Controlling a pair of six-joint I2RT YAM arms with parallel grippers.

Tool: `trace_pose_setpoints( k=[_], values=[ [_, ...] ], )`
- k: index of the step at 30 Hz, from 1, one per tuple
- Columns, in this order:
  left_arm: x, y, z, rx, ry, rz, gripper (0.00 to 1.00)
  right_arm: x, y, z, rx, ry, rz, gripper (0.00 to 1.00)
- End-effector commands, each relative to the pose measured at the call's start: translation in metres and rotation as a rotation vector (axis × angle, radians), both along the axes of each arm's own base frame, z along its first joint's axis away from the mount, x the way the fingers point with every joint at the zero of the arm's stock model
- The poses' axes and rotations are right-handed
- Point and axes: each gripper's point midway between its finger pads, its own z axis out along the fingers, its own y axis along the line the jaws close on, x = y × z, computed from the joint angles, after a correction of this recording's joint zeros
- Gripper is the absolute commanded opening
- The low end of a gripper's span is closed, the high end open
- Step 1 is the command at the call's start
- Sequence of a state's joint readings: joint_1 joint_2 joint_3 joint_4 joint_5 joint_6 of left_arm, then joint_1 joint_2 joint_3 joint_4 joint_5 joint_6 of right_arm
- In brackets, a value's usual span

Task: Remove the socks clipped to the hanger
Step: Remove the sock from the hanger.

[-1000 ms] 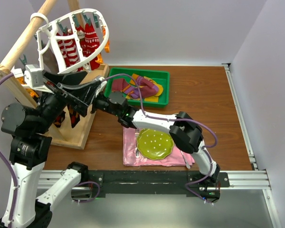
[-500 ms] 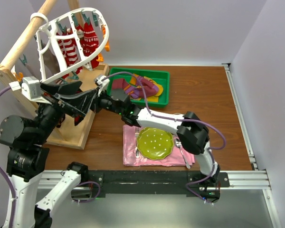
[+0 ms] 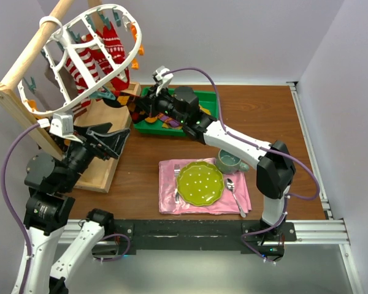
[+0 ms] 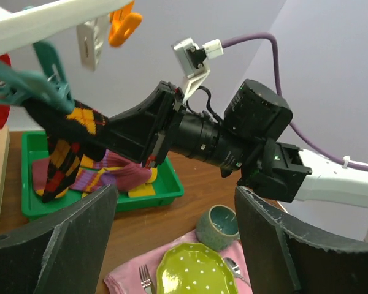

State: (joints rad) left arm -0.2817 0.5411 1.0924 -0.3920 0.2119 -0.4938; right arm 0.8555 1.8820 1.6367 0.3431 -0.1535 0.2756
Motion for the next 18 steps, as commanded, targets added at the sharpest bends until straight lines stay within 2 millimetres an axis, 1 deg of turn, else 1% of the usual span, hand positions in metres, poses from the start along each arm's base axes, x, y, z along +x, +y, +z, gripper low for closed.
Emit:
trace_pose_setpoints(
  k=[1, 2, 3, 4, 6, 8, 9, 10, 11, 12, 14, 15, 16, 18],
  values=[
    [0.004, 0.006, -0.020, -0.039, 0.054, 0.043, 0.81, 0.006, -0.017, 0.007, -0.054, -0.029, -0.032, 0.00],
    [0.006, 0.007, -0.027, -0.044, 0.070, 0.055, 0.80, 0.010, -0.021, 0.008, -0.056, -0.030, -0.054, 0.00],
    [0.007, 0.008, -0.030, -0.047, 0.079, 0.062, 0.80, 0.013, -0.024, 0.005, -0.060, -0.022, -0.069, 0.00],
    [0.007, 0.009, -0.033, -0.062, 0.092, 0.069, 0.79, 0.018, -0.030, 0.007, -0.056, -0.023, -0.090, 0.00],
    [0.011, 0.013, -0.043, -0.072, 0.121, 0.100, 0.78, 0.026, -0.039, 0.003, -0.053, -0.007, -0.140, 0.00],
    [0.015, 0.018, -0.052, -0.087, 0.154, 0.133, 0.76, 0.030, -0.047, 0.008, -0.036, -0.009, -0.178, 0.00],
    [0.016, 0.019, -0.055, -0.091, 0.162, 0.145, 0.75, 0.032, -0.051, 0.002, -0.038, -0.001, -0.205, 0.00],
    [0.017, 0.021, -0.057, -0.106, 0.170, 0.157, 0.75, 0.031, -0.052, 0.005, -0.020, -0.008, -0.205, 0.00],
    [0.020, 0.025, -0.061, -0.114, 0.178, 0.184, 0.75, 0.032, -0.057, 0.011, 0.002, -0.005, -0.230, 0.00],
    [0.021, 0.026, -0.062, -0.121, 0.180, 0.194, 0.74, 0.034, -0.061, 0.003, -0.001, 0.009, -0.254, 0.00],
    [0.023, 0.031, -0.062, -0.145, 0.175, 0.222, 0.73, 0.032, -0.066, 0.011, 0.035, 0.006, -0.274, 0.00],
    [0.024, 0.032, -0.062, -0.152, 0.172, 0.229, 0.73, 0.032, -0.068, 0.003, 0.035, 0.021, -0.284, 0.00],
    [0.024, 0.033, -0.060, -0.164, 0.167, 0.234, 0.72, 0.031, -0.070, 0.005, 0.051, 0.019, -0.288, 0.00],
    [0.026, 0.034, -0.059, -0.170, 0.164, 0.244, 0.71, 0.028, -0.072, 0.001, 0.058, 0.034, -0.294, 0.00]
  ],
)
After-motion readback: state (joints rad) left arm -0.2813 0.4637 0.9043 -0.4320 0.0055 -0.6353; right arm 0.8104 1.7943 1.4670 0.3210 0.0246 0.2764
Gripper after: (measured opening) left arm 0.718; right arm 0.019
